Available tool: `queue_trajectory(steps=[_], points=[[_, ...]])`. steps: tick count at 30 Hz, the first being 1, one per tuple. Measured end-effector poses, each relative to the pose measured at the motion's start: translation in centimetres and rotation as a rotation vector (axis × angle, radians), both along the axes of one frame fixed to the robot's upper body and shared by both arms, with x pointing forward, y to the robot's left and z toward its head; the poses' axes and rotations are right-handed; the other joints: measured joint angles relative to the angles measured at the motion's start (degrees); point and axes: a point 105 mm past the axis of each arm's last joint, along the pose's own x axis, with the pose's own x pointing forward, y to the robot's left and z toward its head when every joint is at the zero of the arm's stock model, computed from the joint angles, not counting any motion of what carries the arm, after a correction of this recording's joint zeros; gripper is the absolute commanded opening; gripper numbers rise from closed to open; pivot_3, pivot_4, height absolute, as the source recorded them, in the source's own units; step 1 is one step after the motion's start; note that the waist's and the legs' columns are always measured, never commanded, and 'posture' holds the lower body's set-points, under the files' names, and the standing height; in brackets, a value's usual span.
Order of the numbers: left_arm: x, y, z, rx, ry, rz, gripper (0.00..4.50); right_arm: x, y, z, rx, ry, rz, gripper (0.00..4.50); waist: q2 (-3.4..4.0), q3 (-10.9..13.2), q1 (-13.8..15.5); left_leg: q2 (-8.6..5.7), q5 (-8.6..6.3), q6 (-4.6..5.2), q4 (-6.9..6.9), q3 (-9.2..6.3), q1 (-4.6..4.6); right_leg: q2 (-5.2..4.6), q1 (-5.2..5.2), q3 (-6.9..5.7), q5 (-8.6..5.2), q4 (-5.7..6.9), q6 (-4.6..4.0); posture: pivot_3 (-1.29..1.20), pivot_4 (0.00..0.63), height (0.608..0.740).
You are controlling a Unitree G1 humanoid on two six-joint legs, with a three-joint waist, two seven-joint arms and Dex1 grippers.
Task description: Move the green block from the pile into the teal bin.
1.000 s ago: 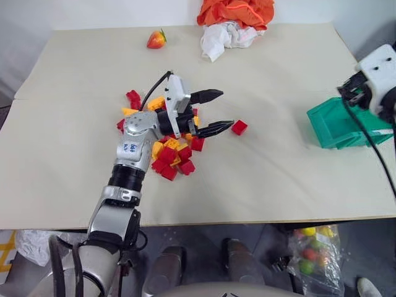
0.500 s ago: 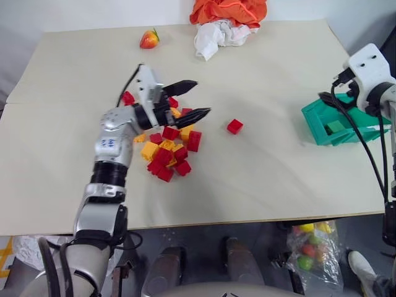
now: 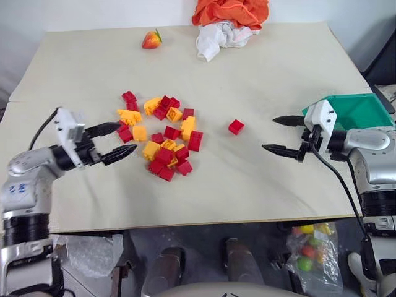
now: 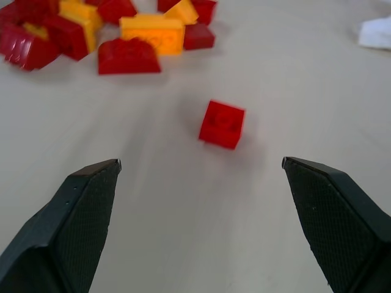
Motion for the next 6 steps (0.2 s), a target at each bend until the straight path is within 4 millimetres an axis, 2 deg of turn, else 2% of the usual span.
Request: queue_trajectory(steps=[2, 6], points=[[-0.4, 0.8, 0.0, -0.002, 0.002, 0.029, 4.50, 0.1, -0.1, -0.5, 0.007, 0.007, -0.005, 4.43, 0.00, 0.0, 0.0, 0.00, 0.00, 0.00, -0.01, 0.00, 0.00, 0.00, -0.01, 0.00, -0.01, -0.01, -0.01, 0.00, 0.150, 0.740], [-2.1, 2.4, -0.1, -0.009, -0.008, 0.101, 4.50, 0.4, 0.8, -1.1, 0.053, 0.011, 0.009, 4.43, 0.03, 0.0, -0.2, 0.05, -0.02, -0.05, -0.07, 0.01, 0.05, 0.01, -0.02, 0.02, -0.02, 0.02, -0.04, 0.00, 0.150, 0.740]])
